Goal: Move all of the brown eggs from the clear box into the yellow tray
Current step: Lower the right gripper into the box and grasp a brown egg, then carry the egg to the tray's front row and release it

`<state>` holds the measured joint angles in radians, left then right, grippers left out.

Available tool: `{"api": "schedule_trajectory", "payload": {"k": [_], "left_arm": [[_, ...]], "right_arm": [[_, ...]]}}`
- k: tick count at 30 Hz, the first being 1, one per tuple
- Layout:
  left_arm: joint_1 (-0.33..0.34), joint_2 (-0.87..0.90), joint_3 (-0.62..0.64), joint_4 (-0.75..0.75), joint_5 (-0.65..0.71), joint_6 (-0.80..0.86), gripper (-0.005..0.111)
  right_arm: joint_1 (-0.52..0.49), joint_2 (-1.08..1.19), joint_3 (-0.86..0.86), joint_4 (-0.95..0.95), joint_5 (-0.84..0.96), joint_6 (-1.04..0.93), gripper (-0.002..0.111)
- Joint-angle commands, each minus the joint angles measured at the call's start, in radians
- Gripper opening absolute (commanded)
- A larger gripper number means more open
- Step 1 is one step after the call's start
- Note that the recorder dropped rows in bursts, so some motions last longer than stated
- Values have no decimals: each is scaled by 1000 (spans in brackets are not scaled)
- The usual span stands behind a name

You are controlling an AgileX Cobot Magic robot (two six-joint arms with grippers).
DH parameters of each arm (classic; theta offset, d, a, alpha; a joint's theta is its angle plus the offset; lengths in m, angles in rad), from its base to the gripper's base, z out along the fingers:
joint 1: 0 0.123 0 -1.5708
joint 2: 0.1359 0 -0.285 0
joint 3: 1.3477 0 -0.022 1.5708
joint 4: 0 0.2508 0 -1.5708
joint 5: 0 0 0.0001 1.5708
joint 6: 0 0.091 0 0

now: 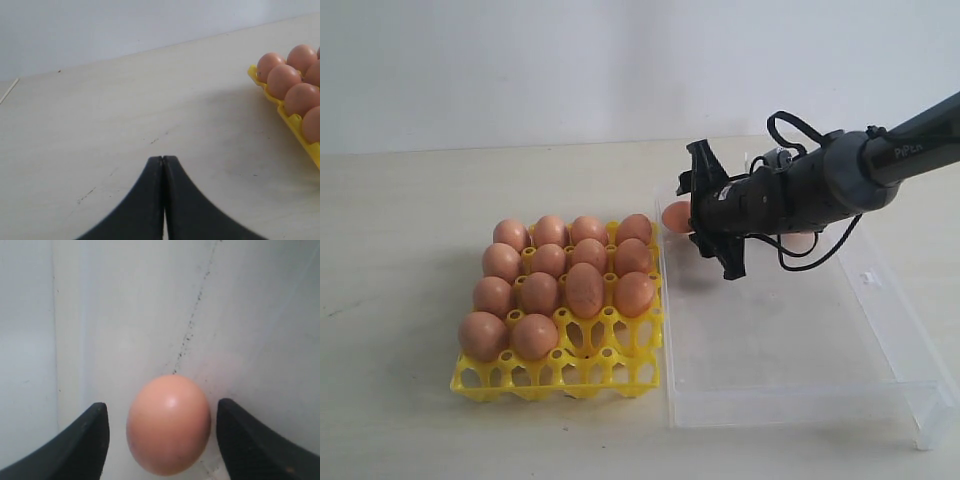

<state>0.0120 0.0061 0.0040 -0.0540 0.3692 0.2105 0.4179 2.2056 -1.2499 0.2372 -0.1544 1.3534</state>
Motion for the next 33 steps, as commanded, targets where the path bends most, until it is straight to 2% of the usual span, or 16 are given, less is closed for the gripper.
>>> {"api": "schedule_trajectory", "payload": {"k": [1, 3, 5, 10, 11, 15, 19, 22, 26, 28, 33], "left_arm": [[2, -6, -4, -8, -9, -3, 0], [2, -6, -4, -8, -9, -3, 0], [2, -6, -4, -8, -9, -3, 0], [2, -6, -4, -8, -9, -3, 0], [2, -6, -4, -8, -9, -3, 0], [2, -6, -4, -8, -9, -3, 0], [2, -6, -4, -8, -9, -3, 0], [2, -6, -4, -8, -9, -3, 0], [2, -6, -4, -8, -9, -5, 0], [2, -6, -4, -8, -9, -5, 0], [2, -6, -4, -8, -9, -5, 0]], "right_arm": [[1, 24, -5, -11, 2, -12, 60], [1, 24, -5, -11, 2, -12, 55], [1, 24, -5, -11, 2, -12, 44], [5, 7, 3, -11, 9, -12, 4], [5, -1, 9, -11, 7, -12, 0], [7, -53, 62, -11, -25, -69, 0], [7, -134, 159, -9, -154, -181, 0], [7, -210, 219, -36, -223, -418, 0], [7, -318, 281, -173, -211, -868, 0], [20, -378, 320, -203, -191, -1025, 0], [98, -503, 416, -272, -183, -1258, 0]]}}
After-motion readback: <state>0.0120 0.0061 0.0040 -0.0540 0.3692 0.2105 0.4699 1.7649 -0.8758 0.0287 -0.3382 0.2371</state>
